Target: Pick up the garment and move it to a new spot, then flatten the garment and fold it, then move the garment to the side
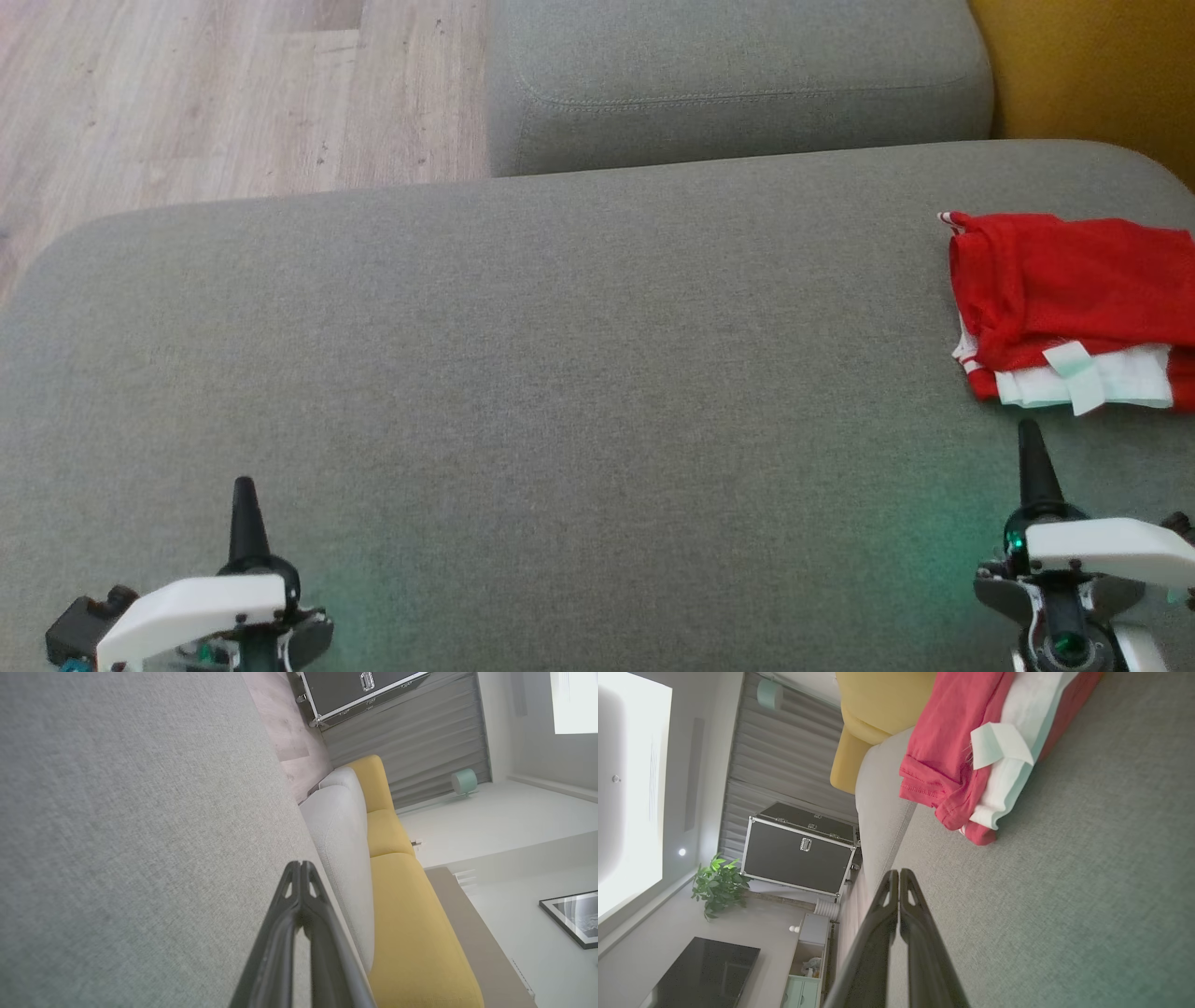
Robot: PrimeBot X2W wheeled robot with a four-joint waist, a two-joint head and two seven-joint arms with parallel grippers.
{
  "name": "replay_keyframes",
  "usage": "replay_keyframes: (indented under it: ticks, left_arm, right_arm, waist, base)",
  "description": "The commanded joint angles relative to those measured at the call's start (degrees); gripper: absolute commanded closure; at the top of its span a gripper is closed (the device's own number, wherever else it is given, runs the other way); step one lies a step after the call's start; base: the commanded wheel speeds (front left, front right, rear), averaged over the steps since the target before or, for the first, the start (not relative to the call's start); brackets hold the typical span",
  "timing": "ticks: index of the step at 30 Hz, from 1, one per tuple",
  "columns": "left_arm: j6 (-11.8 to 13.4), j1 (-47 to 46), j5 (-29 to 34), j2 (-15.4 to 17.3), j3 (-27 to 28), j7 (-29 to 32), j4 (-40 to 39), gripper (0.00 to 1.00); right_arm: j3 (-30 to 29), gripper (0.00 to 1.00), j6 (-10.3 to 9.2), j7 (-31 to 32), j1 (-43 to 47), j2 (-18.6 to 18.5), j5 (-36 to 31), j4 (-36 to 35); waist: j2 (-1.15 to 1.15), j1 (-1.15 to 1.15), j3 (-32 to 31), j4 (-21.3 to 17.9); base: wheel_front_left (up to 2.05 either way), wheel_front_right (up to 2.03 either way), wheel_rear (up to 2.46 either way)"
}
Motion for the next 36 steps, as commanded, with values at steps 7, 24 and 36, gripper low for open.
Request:
replay_keyframes:
  ticks: [7,24,36]
  left_arm:
    - [-0.79,-3.13,-4.29,0.45,2.25,1.55,-2.45,1.00]
    - [-1.12,-3.70,-13.44,0.52,3.78,4.42,-3.49,1.00]
    - [-1.34,-4.07,-19.36,0.57,4.77,6.28,-4.17,1.00]
  right_arm:
    - [0.25,1.00,0.15,1.36,-3.02,-0.24,5.28,-3.12]
    - [-0.71,1.00,0.18,4.16,-3.29,-0.27,16.16,-4.87]
    - [-1.33,1.00,0.20,5.97,-3.46,-0.29,23.21,-6.01]
  waist:
    - [0.00,0.00,0.13,-0.07]
    - [0.00,0.00,0.47,-0.26]
    - [0.00,0.00,0.69,-0.38]
  base:
    - [0.00,0.00,0.00]
    - [0.00,0.00,0.00]
    - [0.00,0.00,0.00]
